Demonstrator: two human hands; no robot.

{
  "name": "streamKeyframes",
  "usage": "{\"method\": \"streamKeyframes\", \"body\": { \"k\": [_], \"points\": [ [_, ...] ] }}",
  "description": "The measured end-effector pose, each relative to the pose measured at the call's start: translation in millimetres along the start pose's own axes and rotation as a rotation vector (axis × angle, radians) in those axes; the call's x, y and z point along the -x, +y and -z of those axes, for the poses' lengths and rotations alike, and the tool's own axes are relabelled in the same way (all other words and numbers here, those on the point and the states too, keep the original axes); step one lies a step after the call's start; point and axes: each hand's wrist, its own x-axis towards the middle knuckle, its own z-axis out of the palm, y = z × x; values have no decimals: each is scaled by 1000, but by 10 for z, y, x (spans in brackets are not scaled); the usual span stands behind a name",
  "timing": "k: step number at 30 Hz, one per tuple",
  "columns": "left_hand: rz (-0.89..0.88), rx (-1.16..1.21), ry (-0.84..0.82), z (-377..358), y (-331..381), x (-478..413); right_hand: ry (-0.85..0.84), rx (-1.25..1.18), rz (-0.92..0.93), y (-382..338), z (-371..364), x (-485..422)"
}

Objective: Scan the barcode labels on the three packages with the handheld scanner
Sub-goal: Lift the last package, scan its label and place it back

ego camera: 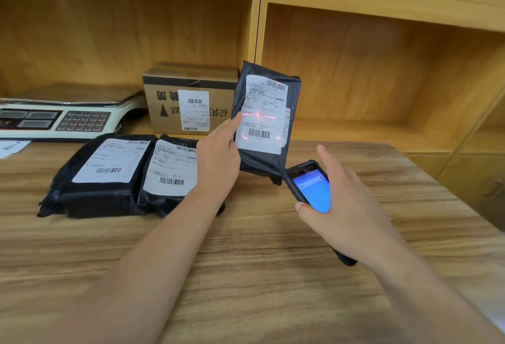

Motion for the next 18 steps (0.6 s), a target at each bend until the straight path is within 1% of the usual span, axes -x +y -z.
{"method": "streamKeyframes", "body": {
  "k": [4, 15, 18],
  "points": [
    [17, -16, -5, 2, -1, -5, -4, 21, -2, -3, 29, -11],
    [-7, -30, 32, -18, -27, -10, -65, 76, -18, -19, 13, 49],
    [83, 8, 13, -24, -37, -36, -76, 82, -18, -12, 3, 48]
  ]
}}
